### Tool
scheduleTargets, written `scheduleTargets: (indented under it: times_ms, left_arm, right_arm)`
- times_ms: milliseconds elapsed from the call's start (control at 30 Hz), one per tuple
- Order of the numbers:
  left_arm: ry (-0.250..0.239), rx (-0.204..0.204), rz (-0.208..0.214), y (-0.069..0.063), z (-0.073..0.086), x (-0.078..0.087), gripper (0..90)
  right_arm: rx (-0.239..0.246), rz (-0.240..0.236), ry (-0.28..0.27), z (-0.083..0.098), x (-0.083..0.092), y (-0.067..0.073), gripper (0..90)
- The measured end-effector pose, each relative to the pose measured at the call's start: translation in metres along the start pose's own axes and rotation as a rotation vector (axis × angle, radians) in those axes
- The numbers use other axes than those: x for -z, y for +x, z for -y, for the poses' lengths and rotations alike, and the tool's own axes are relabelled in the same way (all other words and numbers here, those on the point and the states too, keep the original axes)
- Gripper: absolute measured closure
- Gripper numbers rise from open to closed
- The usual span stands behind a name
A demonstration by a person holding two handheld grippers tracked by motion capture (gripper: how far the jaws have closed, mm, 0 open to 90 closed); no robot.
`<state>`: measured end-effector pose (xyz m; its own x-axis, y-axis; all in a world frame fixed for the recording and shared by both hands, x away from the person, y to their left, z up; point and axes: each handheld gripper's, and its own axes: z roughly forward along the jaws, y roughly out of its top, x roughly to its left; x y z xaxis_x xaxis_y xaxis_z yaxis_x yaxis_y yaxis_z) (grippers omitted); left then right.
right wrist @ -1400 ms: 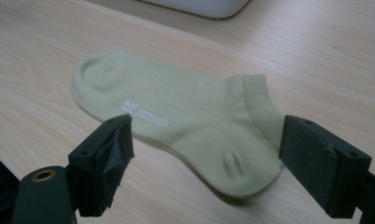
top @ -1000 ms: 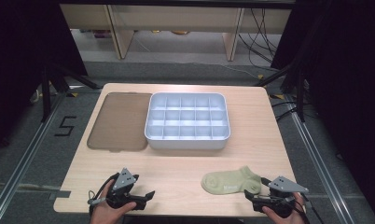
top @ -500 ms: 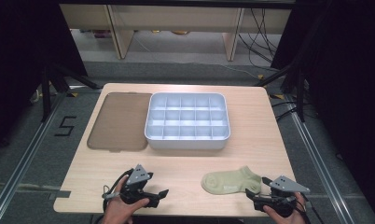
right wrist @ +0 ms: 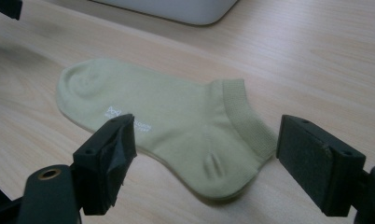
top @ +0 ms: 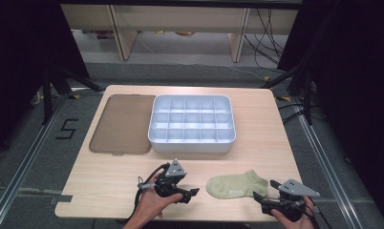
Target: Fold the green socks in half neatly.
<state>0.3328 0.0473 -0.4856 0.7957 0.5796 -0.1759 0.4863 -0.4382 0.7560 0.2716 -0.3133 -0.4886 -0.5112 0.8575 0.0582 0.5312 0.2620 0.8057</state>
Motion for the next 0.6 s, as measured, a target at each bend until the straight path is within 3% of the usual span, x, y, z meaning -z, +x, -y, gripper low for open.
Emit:
scheduleTargets:
  times_ms: [200,233,367,600]
  left_arm:
    - [0.023,-0.003,0.021,-0.004,-0.009,-0.017,31.9]
    - [0.038,-0.028,0.023,-0.005,-0.012,-0.021,32.4]
    - [0.046,-0.039,0.033,-0.01,-0.019,-0.03,34.3]
    - [0.069,-0.08,0.008,-0.014,-0.026,-0.049,40.5]
  right_arm:
    - [0.0,0.0,-0.01,0.001,-0.001,-0.001,20.6]
    - [-0.018,-0.014,-0.007,0.0,-0.001,0.0,20.6]
    - [-0.016,-0.015,-0.008,0.0,0.0,0.0,20.7]
    - [-0.015,-0.016,-0.008,0.0,0.0,0.0,21.1]
